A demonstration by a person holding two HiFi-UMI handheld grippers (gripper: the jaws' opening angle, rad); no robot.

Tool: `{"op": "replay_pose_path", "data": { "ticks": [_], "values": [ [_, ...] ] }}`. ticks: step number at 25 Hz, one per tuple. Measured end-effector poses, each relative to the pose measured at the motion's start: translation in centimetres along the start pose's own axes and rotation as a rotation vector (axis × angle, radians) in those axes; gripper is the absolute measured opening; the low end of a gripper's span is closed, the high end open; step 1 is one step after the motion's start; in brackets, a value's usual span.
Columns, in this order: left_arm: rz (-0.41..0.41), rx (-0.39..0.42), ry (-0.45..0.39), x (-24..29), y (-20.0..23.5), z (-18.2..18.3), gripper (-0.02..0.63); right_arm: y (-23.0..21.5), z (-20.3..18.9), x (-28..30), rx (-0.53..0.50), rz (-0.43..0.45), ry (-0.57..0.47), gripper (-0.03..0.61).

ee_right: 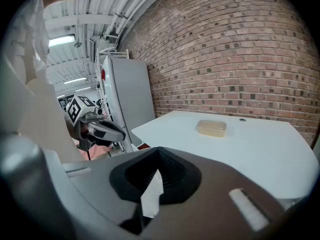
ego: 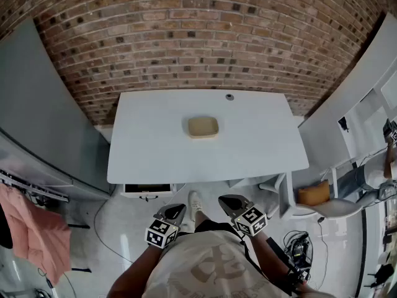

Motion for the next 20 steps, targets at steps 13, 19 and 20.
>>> {"op": "replay_pose_path", "data": {
  "ticks": [13, 19, 20],
  "values": [
    [-0.041, 0.007, 0.026, 0.3, -1.9, -1.3, 0.003, 1.1, -2.0, -2.2, 0.028, -0.031, -0.016, 0.008],
    [-0.042, 0.018, 0.027, 0.1, -1.7, -0.6, 0.003, 1.1, -1.6, -2.0, 0.033, -0.031, -0.020, 0.008],
    [-0.044, 0.020, 0.028, 0.1, -1.8, -0.6, 0.003, 1.1, -1.7, -2.0, 0.034, -0.033, -0.019, 0.008]
  ]
}}
Point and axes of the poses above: the fingertips, and each gripper's own axes: x forward along the fingers, y to its left, z out of its top, the point moved 9 cm from there along -x, backward along the fingers, and after that the axes turned 4 degrees about z, right-handed, at the moved point
